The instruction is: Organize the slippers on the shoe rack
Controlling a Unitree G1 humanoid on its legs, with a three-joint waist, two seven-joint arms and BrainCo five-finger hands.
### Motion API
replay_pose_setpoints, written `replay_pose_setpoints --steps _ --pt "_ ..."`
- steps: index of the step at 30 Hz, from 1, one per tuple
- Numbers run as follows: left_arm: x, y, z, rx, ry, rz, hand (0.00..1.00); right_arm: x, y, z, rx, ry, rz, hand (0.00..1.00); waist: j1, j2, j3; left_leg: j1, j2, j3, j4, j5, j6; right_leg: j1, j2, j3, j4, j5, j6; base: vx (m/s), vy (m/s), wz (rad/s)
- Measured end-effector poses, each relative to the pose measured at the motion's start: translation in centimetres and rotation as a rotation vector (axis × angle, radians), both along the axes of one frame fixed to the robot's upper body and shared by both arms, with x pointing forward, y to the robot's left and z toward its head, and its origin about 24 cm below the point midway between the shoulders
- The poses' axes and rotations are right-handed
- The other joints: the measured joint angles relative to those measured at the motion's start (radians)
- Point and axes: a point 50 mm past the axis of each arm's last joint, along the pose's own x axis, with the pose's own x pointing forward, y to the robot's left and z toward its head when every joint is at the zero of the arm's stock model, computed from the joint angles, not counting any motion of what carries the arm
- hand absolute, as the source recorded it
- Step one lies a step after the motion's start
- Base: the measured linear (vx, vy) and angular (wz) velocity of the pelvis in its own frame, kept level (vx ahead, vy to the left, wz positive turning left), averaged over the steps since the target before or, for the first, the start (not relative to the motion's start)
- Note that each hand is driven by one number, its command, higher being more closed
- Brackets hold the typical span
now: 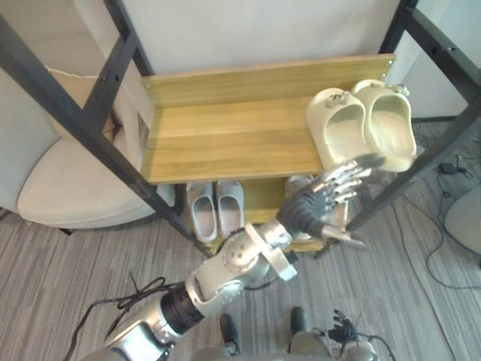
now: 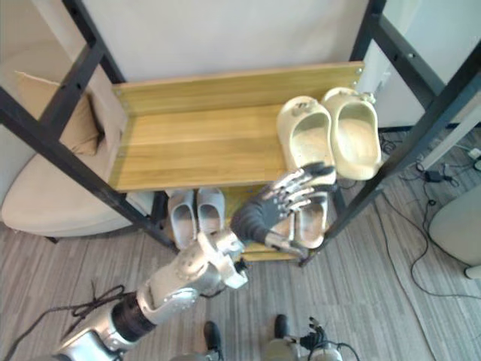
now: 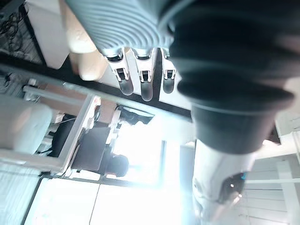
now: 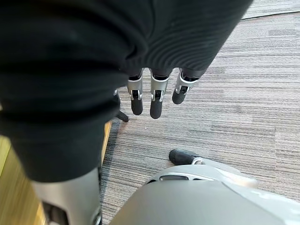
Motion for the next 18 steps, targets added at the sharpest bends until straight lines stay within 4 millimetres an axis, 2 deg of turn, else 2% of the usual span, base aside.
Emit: replay_pose_setpoints --steps 11,18 --pt "-0.2 -2.2 -3.7 0.168 0.036 -0.022 0.00 0.5 0.0 0.1 -0.001 -0.010 -0.001 0.00 -0.010 -0.001 0.000 0.012 0.000 0.011 -0.014 0.004 -0.001 -0.004 0.001 0.007 -0.003 0.001 0.002 0.01 0.004 -0.02" --pt "1.3 -1.7 -6.8 0.315 0.054 0.057 0.00 1.6 0.4 0.5 0.006 -0.047 0.005 0.00 -0.019 -0.003 0.001 0.010 0.000 0.036 -0.014 0.002 -0.002 -0.001 0.007 0.021 -0.050 0.028 0.000 0.00 0.001 -0.10"
